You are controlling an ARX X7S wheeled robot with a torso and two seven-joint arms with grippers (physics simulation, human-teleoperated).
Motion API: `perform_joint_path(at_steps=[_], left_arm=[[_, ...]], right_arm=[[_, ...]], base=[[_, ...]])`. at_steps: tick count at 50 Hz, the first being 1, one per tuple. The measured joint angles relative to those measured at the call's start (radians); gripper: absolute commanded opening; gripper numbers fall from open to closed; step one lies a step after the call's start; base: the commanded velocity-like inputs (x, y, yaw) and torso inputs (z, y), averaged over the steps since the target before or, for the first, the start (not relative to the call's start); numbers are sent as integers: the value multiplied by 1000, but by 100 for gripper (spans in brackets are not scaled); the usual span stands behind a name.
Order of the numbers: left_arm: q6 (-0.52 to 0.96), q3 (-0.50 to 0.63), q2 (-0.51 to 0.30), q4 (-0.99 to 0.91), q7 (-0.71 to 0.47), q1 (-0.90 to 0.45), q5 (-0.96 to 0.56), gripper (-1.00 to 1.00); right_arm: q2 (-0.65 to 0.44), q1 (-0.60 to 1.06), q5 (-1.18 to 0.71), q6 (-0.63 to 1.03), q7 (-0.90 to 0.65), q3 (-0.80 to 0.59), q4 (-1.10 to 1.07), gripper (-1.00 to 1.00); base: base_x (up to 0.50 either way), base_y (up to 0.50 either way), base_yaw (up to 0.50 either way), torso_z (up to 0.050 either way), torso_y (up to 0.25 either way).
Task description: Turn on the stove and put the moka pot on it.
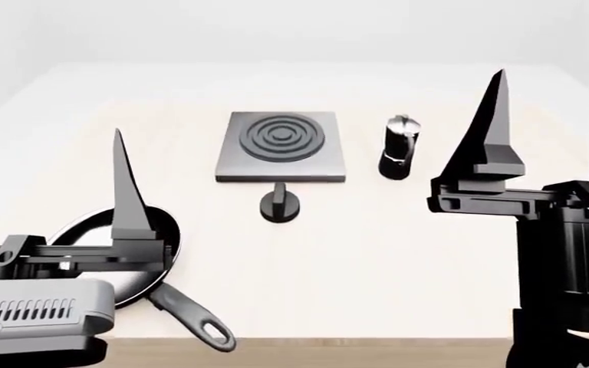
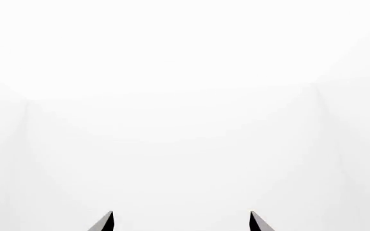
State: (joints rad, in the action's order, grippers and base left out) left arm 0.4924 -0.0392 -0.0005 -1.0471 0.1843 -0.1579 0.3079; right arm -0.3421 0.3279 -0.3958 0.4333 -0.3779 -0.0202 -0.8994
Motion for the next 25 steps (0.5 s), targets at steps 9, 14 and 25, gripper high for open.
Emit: perform_joint_path(at_steps=[9, 14, 25], left_arm=[[0, 0, 0, 0, 1, 0, -1, 100], [-1, 2, 0, 0, 0, 1, 0, 100], [0, 5, 0, 0, 2, 1, 2, 100]], right_arm=[[-5, -2, -2, -5, -6, -5, 1, 100], [-8, -2, -6, -6, -10, -6, -1, 100], [-15, -4, -9, -10, -18, -11, -1, 100]], base=[[224, 0, 0, 0, 0], [235, 0, 0, 0, 0], [236, 0, 0, 0, 0]])
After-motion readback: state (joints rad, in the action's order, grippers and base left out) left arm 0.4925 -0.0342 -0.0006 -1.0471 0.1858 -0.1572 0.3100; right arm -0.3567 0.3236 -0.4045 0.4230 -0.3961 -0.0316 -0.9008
